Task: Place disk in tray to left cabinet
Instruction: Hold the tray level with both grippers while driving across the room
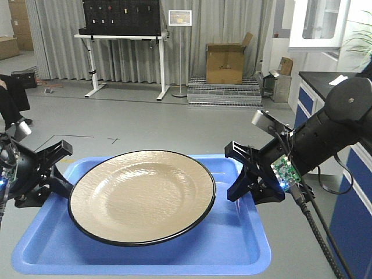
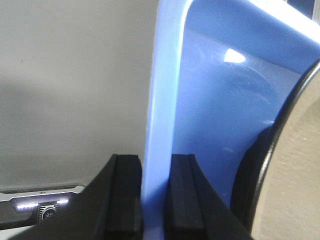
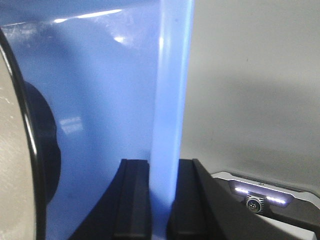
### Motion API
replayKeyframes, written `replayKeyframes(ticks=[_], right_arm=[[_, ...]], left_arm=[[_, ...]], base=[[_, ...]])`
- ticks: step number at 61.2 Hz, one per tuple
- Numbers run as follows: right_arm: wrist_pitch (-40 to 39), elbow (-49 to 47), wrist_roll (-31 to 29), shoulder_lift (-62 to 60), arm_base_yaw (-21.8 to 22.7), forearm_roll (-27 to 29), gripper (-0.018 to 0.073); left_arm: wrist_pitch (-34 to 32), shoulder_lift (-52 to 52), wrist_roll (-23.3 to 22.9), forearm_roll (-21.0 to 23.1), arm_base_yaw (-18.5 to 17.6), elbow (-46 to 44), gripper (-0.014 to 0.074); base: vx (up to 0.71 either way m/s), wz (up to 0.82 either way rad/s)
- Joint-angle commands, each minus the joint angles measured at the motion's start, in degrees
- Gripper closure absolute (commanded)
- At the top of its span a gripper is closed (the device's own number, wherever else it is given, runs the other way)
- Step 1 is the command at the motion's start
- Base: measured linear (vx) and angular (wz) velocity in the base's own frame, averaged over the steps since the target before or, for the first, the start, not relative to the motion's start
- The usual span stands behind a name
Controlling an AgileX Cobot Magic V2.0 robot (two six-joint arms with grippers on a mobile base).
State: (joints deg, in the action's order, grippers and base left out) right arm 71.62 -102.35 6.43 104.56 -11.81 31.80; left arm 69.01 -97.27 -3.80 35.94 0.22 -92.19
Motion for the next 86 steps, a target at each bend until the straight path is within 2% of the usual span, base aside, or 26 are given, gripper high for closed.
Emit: replayKeyframes(ticks=[1, 86], right_arm=[[1.7, -2.2, -0.8, -3.5, -1.5, 10.2, 0.0564], [1.7, -2.2, -0.8, -3.5, -1.5, 10.3, 0.0564]], left_arm=[[-0.5, 2.9, -0.4, 11.2, -1.7, -2.2, 0.0597], [-0.5, 2.9, -0.4, 11.2, -1.7, -2.2, 0.0597]], base=[[0.58, 0.02], [0.62, -0.03]])
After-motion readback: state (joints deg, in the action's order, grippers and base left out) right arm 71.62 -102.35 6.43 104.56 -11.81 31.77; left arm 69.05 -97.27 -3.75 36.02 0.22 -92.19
